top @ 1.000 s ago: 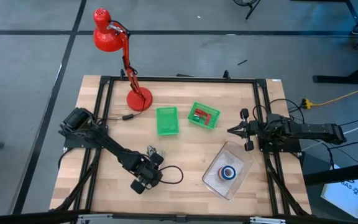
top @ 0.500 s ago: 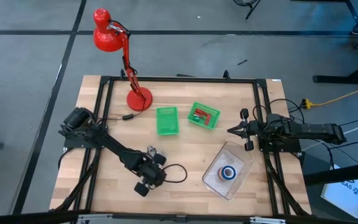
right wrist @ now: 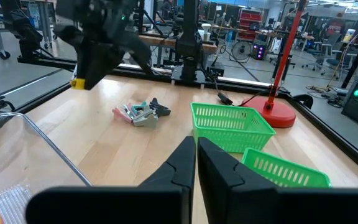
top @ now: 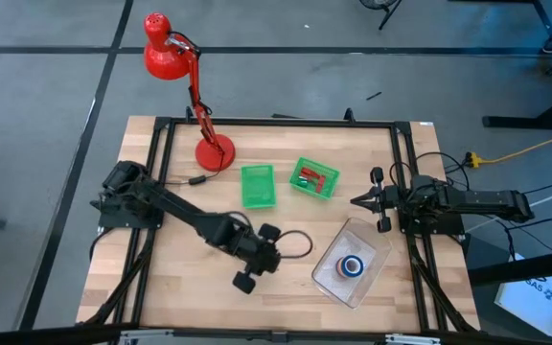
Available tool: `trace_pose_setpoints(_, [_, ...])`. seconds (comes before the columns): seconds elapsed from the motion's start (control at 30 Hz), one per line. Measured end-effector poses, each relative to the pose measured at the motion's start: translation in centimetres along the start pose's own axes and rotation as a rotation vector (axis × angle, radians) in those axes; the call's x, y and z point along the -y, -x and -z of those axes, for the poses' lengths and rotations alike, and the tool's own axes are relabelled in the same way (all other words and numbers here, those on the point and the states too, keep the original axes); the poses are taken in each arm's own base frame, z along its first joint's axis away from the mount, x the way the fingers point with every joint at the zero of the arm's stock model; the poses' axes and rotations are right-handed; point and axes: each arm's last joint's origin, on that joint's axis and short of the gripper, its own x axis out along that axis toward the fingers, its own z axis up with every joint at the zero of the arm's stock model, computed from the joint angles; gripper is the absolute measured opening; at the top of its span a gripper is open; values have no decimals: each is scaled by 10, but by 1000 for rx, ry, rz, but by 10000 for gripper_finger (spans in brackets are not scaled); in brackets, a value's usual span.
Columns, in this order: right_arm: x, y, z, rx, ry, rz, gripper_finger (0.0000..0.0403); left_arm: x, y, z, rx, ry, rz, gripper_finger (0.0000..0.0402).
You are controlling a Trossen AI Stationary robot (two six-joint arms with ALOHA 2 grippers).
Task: Pick and place Stapler, Stapler remover, tape
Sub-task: Put the yellow stapler into the right green bin
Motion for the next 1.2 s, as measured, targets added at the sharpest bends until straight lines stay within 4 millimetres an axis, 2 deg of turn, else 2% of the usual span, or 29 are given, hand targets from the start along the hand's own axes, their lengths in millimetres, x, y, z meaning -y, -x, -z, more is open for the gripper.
trace_pose_setpoints(0.2, [0,0,0,0,0,0,21,-34,9,-14,52,-12,-59,67])
trace_pose_setpoints(0.47, [0,0,0,0,0,0,21,-104,25,-22,139,14,-205,67])
trace_pose_setpoints(0.77, [0,0,0,0,0,0,21,-182,42,-6,166,114,-414,67])
trace_pose_setpoints(0.87, [0,0,0,0,0,0,21,-202,37,3,153,149,-444,67])
trace_pose_setpoints(1.0, [0,0,0,-1,0,0,21,-222,19,16,128,199,-463,67])
trace_pose_setpoints(1.2, [0,0,0,0,0,0,21,-236,-11,31,81,232,-463,68])
